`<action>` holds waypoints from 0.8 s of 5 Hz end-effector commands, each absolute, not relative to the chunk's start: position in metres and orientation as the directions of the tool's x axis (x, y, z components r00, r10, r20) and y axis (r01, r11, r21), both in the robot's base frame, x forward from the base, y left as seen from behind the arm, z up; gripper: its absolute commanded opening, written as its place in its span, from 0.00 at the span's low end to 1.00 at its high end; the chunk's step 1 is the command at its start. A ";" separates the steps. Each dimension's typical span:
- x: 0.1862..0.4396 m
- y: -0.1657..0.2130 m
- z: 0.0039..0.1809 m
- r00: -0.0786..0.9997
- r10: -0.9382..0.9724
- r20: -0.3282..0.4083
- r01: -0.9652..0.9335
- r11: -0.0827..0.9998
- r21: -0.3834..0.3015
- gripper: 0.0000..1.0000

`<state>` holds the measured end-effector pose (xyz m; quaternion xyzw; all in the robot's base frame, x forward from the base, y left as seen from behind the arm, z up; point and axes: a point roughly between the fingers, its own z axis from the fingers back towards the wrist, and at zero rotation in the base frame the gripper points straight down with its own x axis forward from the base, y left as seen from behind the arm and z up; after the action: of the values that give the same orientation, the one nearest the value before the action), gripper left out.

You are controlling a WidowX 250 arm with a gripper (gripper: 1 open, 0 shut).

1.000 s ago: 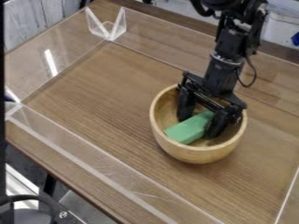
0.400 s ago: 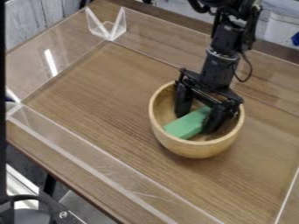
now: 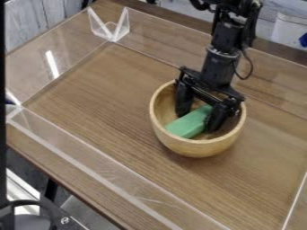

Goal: Remove the green block from inside the brown bowl and put it on the table

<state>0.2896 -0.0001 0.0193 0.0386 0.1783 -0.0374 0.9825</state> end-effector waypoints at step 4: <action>0.293 0.027 0.010 0.941 0.018 -0.337 0.021 0.994 0.110 0.00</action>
<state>0.2913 0.0034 0.0188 0.0422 0.1768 -0.0350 0.9827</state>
